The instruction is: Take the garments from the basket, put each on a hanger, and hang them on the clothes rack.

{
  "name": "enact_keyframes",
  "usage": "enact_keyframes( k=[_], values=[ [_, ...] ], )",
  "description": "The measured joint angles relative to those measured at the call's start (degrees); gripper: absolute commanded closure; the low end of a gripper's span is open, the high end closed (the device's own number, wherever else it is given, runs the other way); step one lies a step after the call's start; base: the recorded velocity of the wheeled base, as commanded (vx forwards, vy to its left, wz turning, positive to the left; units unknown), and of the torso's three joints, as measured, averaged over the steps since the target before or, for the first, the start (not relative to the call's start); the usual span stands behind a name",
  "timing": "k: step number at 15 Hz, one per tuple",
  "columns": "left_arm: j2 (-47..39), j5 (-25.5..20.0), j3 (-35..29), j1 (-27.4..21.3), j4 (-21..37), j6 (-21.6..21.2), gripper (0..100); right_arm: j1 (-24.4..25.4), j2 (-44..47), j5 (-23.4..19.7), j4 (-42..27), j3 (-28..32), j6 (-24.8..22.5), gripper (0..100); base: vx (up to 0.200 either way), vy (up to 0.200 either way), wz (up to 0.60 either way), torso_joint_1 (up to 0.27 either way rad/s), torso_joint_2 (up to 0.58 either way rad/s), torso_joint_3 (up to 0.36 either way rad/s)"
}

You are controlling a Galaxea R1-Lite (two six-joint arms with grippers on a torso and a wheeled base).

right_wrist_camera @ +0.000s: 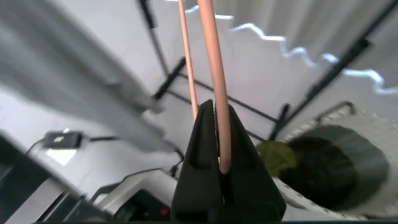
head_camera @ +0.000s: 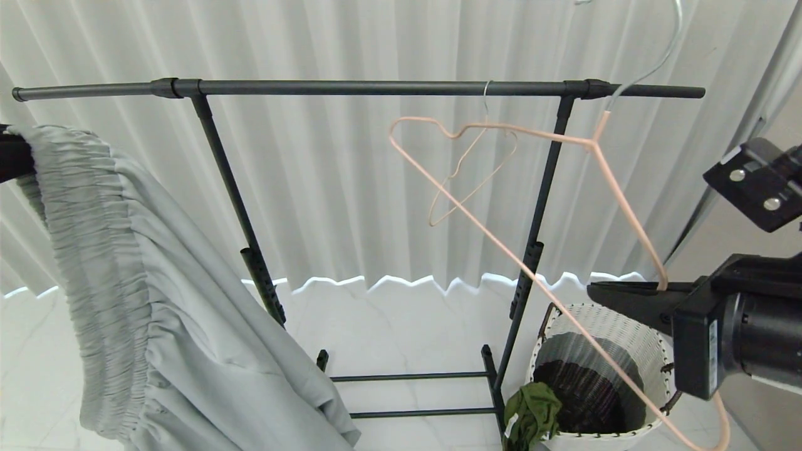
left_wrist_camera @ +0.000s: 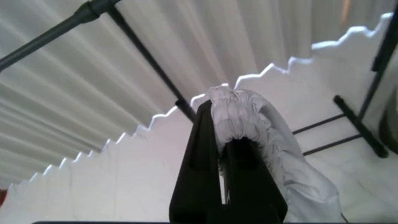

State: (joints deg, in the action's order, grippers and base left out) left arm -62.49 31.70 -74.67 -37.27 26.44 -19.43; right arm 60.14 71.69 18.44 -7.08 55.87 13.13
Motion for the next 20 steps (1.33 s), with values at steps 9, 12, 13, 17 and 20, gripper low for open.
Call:
enact_keyframes(
  k=[9, 12, 13, 17, 20],
  values=[
    [-12.0, 0.3, -1.4, 7.5, -14.2, 2.9, 100, 10.1, 0.9, -7.1, -0.1, 0.0, 0.4, 100, 0.0, 0.0, 0.0, 0.0, 0.0, 0.0],
    [-16.9, 0.3, -5.8, 9.1, -14.7, 6.9, 100, 12.5, 1.0, -7.5, -0.1, 0.6, 0.4, 100, 0.0, 0.0, 0.0, 0.0, 0.0, 0.0],
    [-18.6, 0.7, -7.7, 9.4, -14.7, 8.6, 100, 13.3, 1.1, -7.5, 0.0, 1.0, 0.4, 100, 0.0, 0.0, 0.0, 0.0, 0.0, 0.0],
    [-22.7, 1.5, -11.7, 9.3, -14.8, 10.8, 100, 14.2, 2.6, -7.4, 0.0, 2.3, 0.4, 100, 0.0, 0.0, 0.0, 0.0, 0.0, 0.0],
    [-23.8, 1.5, -13.2, 7.6, -14.9, 13.5, 100, 14.3, 4.9, -7.5, 0.0, 3.3, 0.4, 100, 0.0, 0.0, 0.0, 0.0, 0.0, 0.0]
  ],
)
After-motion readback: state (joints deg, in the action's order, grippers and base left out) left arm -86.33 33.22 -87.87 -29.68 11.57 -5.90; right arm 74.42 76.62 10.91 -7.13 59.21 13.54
